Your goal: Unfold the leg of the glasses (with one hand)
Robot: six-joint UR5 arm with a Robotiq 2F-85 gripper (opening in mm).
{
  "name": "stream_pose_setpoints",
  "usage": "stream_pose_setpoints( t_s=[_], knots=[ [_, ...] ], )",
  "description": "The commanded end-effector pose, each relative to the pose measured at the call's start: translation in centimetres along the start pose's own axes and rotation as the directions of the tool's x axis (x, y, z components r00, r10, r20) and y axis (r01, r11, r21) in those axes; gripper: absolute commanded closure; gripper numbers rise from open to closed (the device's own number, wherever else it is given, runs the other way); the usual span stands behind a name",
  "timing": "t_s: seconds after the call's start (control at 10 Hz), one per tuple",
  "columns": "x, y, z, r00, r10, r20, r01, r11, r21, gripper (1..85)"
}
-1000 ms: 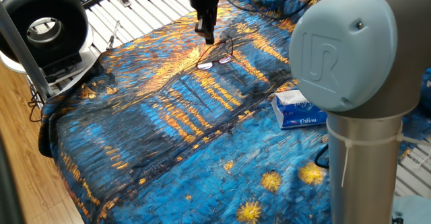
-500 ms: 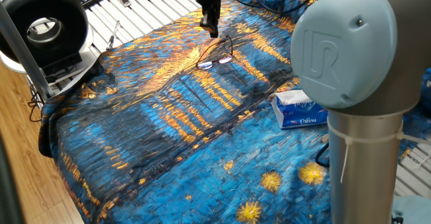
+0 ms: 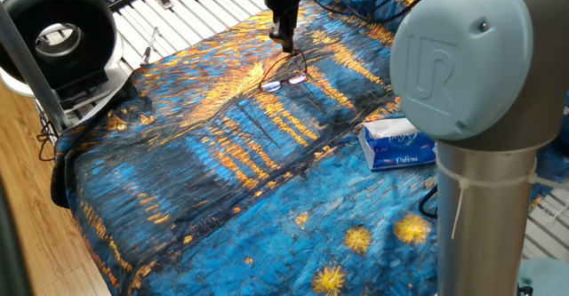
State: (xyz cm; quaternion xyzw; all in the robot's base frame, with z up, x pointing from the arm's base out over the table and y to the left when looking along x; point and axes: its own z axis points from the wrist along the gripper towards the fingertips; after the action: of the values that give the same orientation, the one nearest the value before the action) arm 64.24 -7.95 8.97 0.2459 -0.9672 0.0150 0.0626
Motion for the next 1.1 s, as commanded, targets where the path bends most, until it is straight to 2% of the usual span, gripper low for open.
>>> stream_pose_setpoints(
  t_s=[0.0,0.1,0.2,0.4,0.5,0.7,1.0],
  knots=[
    [0.3,0.9,0.7,0.999,0.032,0.007,-0.031,0.999,-0.043,84.7],
    [0.4,1.2,0.9,0.999,0.037,0.008,-0.037,0.998,-0.049,84.7],
    [0.8,1.6,1.0,0.999,0.042,-0.011,-0.042,0.997,-0.063,84.7],
    [1.4,4.1,0.9,0.997,0.066,-0.048,-0.073,0.985,-0.159,84.7],
    [1.7,4.9,0.9,0.996,0.052,-0.066,-0.064,0.979,-0.192,84.7],
    [1.8,6.0,0.9,0.996,0.030,-0.087,-0.050,0.970,-0.238,84.7],
    [1.3,7.3,0.2,0.995,0.018,-0.094,-0.043,0.962,-0.271,84.7]
  ],
)
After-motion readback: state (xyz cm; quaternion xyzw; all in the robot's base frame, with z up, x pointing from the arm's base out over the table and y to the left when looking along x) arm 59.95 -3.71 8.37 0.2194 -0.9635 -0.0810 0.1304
